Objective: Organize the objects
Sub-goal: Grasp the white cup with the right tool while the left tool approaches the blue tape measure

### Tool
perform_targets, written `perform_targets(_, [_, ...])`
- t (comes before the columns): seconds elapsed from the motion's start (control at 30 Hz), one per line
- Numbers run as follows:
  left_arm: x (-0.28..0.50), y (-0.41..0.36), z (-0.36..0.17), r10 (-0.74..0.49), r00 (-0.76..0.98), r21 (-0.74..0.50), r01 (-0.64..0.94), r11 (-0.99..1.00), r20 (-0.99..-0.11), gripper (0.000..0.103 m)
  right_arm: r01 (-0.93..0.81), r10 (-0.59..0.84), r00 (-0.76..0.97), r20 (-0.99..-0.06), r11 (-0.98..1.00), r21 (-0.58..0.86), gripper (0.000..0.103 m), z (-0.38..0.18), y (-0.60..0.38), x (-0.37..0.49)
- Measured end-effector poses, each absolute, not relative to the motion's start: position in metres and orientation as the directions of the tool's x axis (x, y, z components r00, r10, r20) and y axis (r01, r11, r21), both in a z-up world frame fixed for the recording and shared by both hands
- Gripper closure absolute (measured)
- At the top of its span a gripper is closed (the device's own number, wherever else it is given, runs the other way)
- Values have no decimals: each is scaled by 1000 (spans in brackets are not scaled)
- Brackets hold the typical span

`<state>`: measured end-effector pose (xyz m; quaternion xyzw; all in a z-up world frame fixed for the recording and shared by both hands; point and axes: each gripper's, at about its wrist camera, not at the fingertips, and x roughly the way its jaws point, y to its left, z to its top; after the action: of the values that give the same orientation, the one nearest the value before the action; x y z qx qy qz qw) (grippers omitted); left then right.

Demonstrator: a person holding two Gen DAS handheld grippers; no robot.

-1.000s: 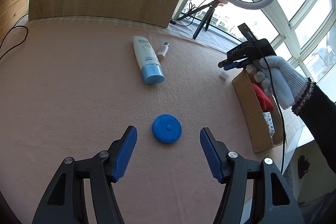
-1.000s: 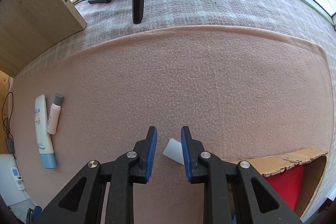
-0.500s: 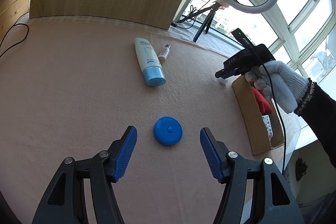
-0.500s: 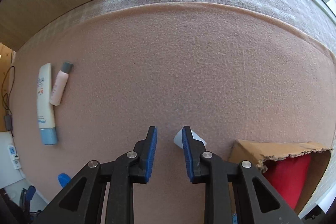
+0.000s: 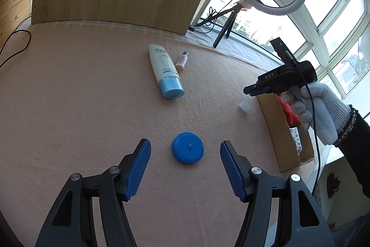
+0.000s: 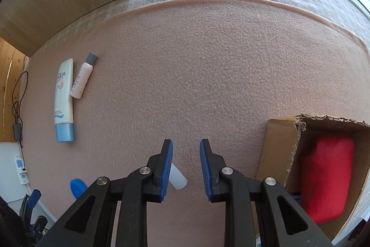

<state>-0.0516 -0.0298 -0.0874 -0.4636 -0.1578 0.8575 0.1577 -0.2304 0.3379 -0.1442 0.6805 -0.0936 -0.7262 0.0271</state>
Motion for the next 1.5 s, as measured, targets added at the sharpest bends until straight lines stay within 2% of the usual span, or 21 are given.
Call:
perform_targets(0.27, [-55,-27,-100,399,-494,-393,-120,-912,-773,37,-88,-221,-78,-972,-970,228,81,-153,324,-211])
perform_targets(0.43, [-60,-10,-111,390,-461,-362,-152,-920,-797,37,-84,-333,-105,-937,-936,342,80,-143,324,-195])
perform_targets(0.5, [-63,-1,-117,386,-448,-350,-165,-922,-806,37,-71,-295,-144,-945,-949,307,78,-136,324,-190])
perform_targets(0.63, [-72,16,-129,363,-424,-315,-181,-932,-830,37,-57,-225,-173,-959,-970,237,65,-136,324,-188])
perform_targets(0.77, [-78,29,-137,327,-414,-266,-198,-943,-849,37,-50,-181,-168,-969,-980,192,65,-154,311,-196])
perform_targets(0.97, [-80,40,-141,311,-402,-243,-212,-947,-861,37,-36,-67,-216,-974,-996,77,65,-147,310,-201])
perform_targets(1.07, [-80,42,-142,308,-402,-241,-208,-948,-863,37,-43,-81,-170,-982,-995,89,64,-153,316,-204])
perform_targets(1.5, [-80,41,-142,304,-405,-243,-197,-950,-863,37,-29,-22,-158,-987,-999,27,65,-167,302,-223])
